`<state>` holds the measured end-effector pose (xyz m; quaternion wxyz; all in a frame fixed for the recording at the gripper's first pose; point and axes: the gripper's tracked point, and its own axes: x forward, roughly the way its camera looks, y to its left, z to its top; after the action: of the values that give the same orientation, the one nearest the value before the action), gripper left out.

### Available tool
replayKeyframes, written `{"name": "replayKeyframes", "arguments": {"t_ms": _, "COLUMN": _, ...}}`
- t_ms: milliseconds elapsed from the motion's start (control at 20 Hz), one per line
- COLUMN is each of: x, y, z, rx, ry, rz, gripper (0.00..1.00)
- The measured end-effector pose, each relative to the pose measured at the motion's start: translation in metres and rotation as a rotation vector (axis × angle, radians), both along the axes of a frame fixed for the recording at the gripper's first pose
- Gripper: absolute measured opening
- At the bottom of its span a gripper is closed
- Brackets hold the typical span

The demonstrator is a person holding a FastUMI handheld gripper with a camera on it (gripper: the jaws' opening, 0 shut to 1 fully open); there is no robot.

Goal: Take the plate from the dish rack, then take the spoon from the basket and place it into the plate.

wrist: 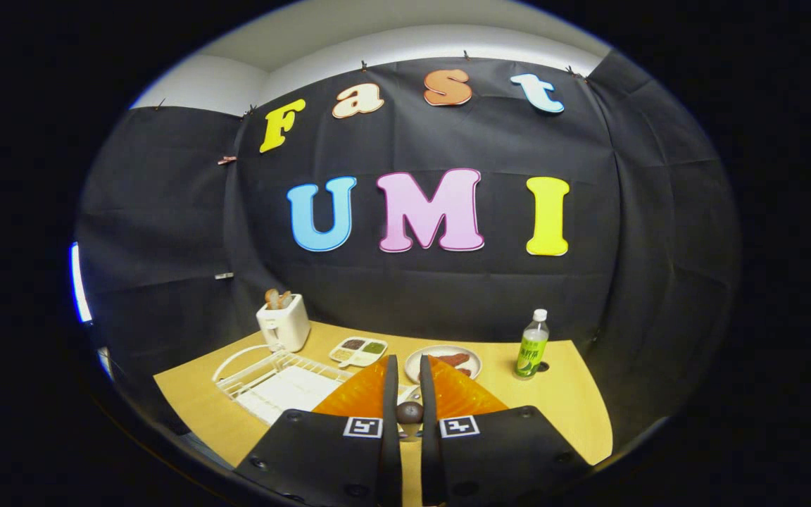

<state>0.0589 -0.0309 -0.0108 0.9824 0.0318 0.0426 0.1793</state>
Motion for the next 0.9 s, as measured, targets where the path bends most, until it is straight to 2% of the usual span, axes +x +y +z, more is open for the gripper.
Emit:
{"name": "replayKeyframes", "arguments": {"t_ms": 200, "x": -0.044, "y": 0.054, "z": -0.023, "rx": 0.013, "ry": 0.040, "rz": 0.055, "gripper": 0.15}}
{"name": "replayKeyframes", "arguments": {"t_ms": 400, "x": -0.065, "y": 0.108, "z": -0.057, "rx": 0.055, "ry": 0.094, "rz": 0.115, "gripper": 0.14}}
{"name": "replayKeyframes", "arguments": {"t_ms": 600, "x": -0.069, "y": 0.143, "z": -0.094, "rx": 0.045, "ry": 0.118, "rz": 0.161, "gripper": 0.15}}
{"name": "replayKeyframes", "arguments": {"t_ms": 900, "x": -0.065, "y": 0.162, "z": -0.161, "rx": 0.008, "ry": 0.163, "rz": 0.183, "gripper": 0.15}}
